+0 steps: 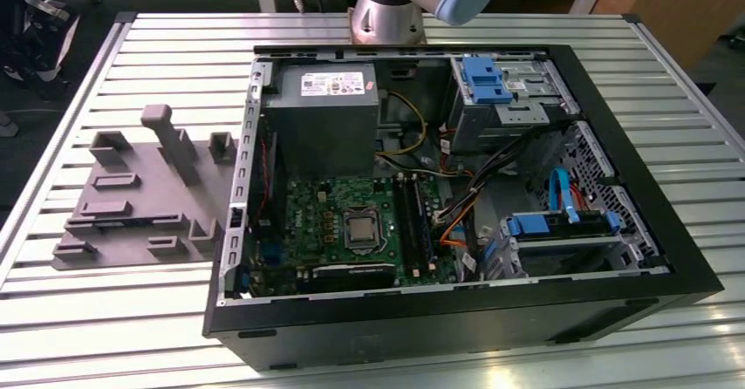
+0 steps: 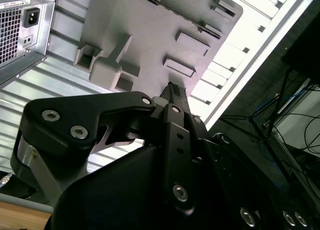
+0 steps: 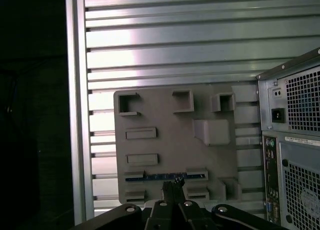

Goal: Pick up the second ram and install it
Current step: 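Pick up the second ram and move it above second insertion slot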

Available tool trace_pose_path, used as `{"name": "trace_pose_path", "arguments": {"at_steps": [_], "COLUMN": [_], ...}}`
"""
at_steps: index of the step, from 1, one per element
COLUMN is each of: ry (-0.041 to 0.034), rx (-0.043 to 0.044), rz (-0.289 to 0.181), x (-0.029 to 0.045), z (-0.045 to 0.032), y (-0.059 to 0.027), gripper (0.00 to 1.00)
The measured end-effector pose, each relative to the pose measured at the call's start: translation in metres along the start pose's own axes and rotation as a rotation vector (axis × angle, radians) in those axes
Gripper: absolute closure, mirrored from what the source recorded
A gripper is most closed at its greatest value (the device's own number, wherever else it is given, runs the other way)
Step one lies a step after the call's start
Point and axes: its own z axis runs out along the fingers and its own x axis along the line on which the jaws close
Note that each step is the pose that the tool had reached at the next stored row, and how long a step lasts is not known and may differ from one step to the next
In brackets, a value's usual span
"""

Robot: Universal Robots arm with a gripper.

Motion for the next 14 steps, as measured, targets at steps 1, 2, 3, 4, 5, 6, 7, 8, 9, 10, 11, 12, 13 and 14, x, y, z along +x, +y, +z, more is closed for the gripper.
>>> {"name": "trace_pose_path", "arguments": {"at_steps": [1,2,3,4,5,6,7,8,9,10,11,12,13,14], "ry": [0.0001,0.0001,0.0,0.0001,0.0001,0.0001,0.0001,0.0003,0.0006,0.0012,0.0019,0.0026,0.0031,0.0035], "rx": [0.0,0.0,0.0,0.0001,0.0001,0.0001,0.0001,0.0001,0.0003,0.0005,0.0008,0.0013,0.0017,0.0019], "rz": [0.0,0.0,0.0,0.0,0.0,0.0,-0.002,-0.007,-0.016,-0.03,-0.046,-0.062,-0.076,-0.085], "x": [0.0,0.0,0.0,0.0,0.0,0.0,0.0,0.0,0.0,0.0,0.0,0.0,0.0,0.0], "z": [0.0,0.0,0.0,0.0,0.0,0.0,0.0,0.0,0.0001,0.0001,0.0001,0.0001,0.0001,0.0001], "y": [0.0,0.0,0.0,0.0,0.0,0.0,0.0,0.0,0.0,0.0,0.0,0.0001,0.0,0.0], "gripper": [0.89,0.89,0.89,0.89,0.89,0.89,0.89,0.89,0.89,0.89,0.89,0.89,0.89,0.89]}}
